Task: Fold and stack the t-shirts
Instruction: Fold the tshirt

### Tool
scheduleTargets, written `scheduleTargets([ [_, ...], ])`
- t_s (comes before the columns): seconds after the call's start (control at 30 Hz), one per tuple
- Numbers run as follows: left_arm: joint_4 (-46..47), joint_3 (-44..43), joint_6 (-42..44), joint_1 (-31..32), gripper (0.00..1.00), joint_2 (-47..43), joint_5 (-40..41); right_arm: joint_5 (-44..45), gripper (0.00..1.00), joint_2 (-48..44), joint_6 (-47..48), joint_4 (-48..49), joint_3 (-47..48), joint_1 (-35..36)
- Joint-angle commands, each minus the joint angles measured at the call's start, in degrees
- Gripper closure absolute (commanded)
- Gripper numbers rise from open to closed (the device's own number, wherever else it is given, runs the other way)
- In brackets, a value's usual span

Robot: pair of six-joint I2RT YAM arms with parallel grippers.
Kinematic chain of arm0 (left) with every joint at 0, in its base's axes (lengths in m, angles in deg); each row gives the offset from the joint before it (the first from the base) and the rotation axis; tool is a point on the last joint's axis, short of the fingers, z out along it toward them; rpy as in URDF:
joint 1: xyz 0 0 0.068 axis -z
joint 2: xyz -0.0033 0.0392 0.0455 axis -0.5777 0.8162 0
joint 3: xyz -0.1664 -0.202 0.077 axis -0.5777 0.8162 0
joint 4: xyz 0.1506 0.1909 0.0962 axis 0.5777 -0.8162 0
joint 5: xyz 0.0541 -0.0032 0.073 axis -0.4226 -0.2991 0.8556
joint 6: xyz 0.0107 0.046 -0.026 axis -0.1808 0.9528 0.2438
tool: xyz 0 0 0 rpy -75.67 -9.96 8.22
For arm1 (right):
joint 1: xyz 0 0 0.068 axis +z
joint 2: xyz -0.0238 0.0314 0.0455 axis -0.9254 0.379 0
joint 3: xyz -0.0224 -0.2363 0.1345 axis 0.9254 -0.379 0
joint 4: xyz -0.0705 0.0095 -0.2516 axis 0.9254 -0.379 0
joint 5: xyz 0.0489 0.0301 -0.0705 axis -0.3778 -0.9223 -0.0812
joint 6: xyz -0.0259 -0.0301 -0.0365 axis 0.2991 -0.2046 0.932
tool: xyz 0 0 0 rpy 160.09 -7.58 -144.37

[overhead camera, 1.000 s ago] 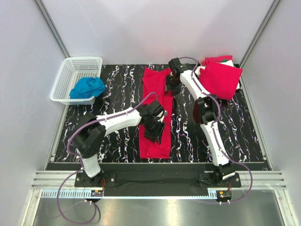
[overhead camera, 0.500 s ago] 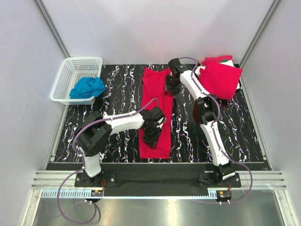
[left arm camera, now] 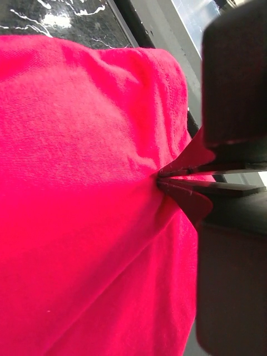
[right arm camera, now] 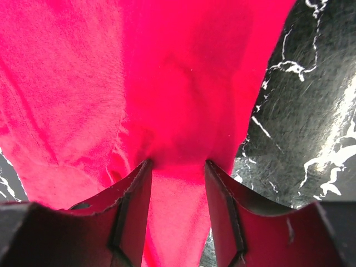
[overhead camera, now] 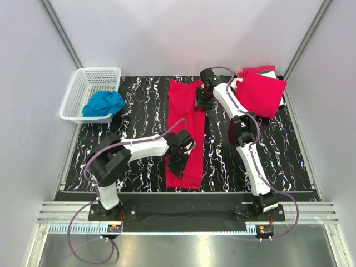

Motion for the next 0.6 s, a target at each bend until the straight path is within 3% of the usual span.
scheduleTargets([
  [0.0,0.6,5.0,-0.2,1.6,0.89,-0.1,1.6,1.5,0.5,3.8,2.2,1.2,1.6,-1.7],
  [0.27,1.3,8.3,-0.7,1.8,0.92,-0.9,0.9,1.8,0.48,4.7,3.7,2.0,3.0,-2.8],
  [0.57,3.2,13.5,-1.5,2.0,0.93,-3.9,-0.2,1.1,0.4,4.5,4.3,4.5,3.9,-3.3],
])
